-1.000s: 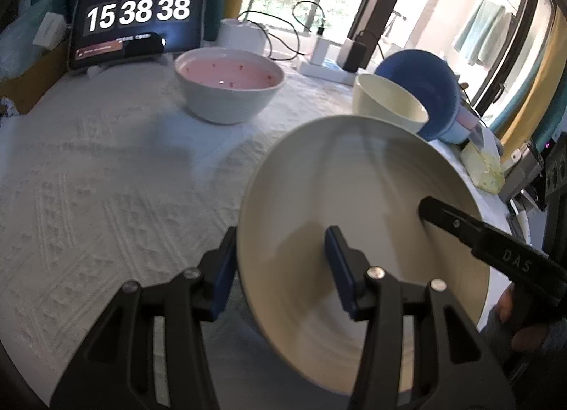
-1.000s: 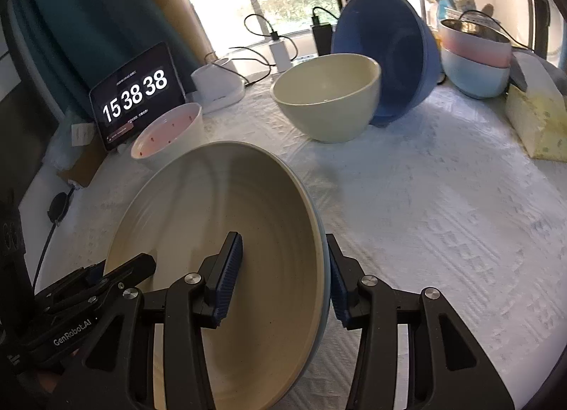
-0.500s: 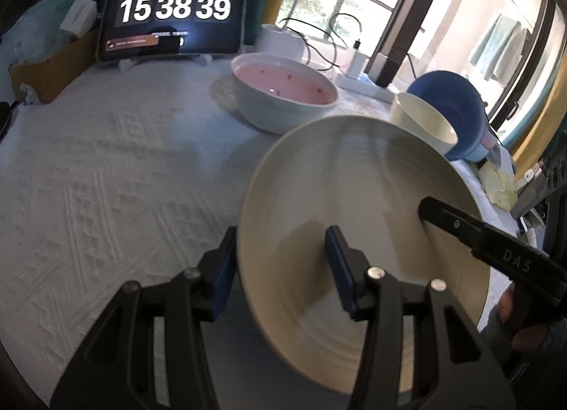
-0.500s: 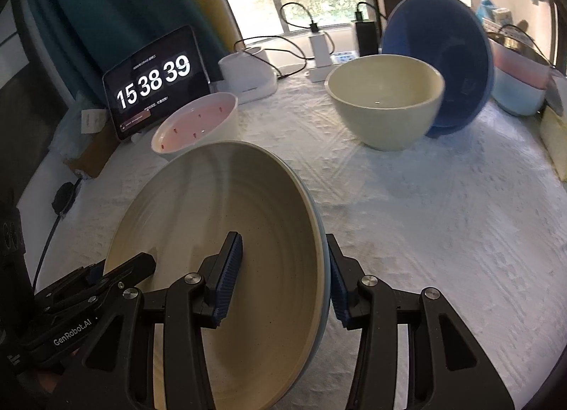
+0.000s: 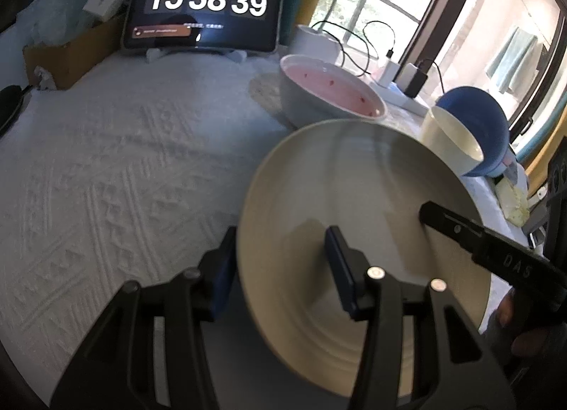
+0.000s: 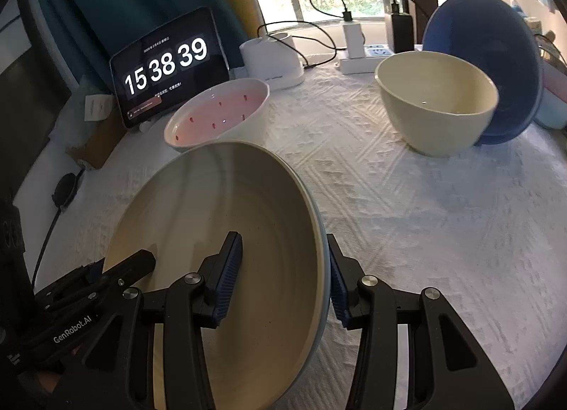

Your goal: Organize plates and bowls

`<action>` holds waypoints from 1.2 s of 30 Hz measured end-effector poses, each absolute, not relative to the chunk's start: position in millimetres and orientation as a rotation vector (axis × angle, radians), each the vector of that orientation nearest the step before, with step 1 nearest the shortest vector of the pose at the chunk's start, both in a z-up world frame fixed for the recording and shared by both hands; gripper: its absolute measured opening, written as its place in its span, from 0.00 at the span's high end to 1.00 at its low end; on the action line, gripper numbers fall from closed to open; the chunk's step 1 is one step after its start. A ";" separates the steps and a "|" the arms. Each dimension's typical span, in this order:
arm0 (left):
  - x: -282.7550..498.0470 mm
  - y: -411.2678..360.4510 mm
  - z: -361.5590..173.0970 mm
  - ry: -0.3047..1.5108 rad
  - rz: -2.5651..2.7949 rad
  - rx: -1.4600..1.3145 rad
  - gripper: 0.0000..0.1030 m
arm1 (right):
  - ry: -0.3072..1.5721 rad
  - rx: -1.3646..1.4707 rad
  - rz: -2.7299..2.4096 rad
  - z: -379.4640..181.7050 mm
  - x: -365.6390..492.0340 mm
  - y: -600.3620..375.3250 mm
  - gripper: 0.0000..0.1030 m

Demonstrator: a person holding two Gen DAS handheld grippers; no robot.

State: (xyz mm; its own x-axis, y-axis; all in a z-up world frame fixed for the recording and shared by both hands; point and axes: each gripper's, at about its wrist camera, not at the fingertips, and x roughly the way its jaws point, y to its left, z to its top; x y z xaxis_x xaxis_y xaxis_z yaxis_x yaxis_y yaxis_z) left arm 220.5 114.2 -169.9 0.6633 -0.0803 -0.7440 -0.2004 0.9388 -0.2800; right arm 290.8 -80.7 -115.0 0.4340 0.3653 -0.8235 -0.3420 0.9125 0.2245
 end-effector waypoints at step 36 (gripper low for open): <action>200.9 103.6 -150.0 0.779 0.125 -0.273 0.49 | 1.037 0.009 0.411 -117.2 286.9 -93.2 0.50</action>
